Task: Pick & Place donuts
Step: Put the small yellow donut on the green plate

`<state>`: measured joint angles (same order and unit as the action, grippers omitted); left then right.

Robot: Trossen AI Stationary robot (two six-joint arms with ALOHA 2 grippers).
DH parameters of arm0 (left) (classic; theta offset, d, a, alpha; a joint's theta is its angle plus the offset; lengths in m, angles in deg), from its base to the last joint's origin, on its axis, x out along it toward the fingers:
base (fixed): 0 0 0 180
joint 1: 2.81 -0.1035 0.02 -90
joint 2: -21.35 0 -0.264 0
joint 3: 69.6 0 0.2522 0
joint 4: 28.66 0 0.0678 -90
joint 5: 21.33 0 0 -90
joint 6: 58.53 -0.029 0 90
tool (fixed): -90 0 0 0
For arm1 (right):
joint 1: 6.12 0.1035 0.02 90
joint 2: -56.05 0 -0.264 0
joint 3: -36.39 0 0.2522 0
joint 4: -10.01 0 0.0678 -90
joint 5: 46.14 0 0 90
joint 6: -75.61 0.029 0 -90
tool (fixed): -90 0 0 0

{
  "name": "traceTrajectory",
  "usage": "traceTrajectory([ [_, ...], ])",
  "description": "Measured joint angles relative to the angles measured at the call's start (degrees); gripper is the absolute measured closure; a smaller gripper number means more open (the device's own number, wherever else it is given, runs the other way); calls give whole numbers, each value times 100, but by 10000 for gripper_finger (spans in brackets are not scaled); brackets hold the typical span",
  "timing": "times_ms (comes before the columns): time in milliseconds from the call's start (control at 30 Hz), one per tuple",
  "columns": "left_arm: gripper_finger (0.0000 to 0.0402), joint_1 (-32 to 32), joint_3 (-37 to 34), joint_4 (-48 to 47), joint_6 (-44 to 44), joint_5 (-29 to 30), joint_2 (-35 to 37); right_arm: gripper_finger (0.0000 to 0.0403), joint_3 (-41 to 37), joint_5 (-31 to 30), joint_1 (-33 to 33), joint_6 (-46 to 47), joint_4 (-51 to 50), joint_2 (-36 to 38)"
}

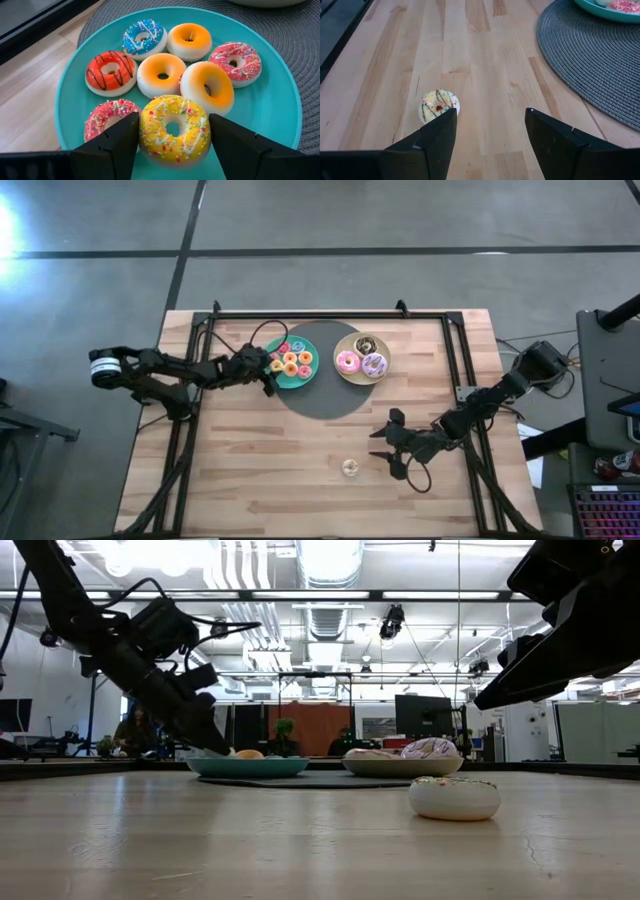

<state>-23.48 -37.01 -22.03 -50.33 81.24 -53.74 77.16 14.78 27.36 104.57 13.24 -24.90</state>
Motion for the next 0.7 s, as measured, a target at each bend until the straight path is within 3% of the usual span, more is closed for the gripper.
traceTrajectory([
  [700, 190, -11, 2, -335, 93, -117, 35, 177, 0, 2, 0, 2, 0, 0],
])
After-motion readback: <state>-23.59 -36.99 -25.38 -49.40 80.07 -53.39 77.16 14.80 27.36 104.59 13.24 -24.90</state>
